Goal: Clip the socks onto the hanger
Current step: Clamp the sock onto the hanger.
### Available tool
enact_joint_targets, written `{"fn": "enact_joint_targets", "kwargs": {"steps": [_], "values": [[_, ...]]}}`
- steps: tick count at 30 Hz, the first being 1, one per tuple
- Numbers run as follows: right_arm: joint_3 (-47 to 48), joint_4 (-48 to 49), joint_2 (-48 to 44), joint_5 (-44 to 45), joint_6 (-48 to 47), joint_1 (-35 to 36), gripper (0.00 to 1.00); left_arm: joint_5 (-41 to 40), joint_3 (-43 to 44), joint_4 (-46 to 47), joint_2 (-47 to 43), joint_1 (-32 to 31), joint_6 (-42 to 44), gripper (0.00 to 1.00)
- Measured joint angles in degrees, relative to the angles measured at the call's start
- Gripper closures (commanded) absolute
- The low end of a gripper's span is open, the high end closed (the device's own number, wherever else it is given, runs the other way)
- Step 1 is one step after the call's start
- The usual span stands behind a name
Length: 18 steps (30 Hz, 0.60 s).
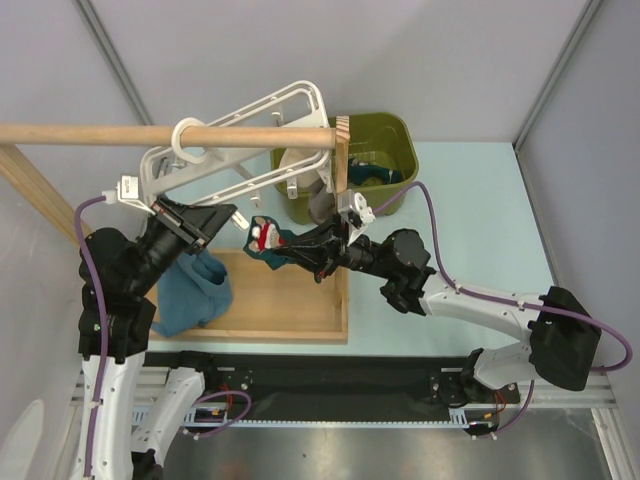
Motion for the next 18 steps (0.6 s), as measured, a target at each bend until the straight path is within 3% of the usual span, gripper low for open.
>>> {"fn": "enact_joint_targets", "kwargs": {"steps": [18], "values": [[2.7,1.4,2.2,-0.9,1.1,-0.3,1.0,0.0,0.0,0.2,0.0,0.0,0.0,1.0]]}}
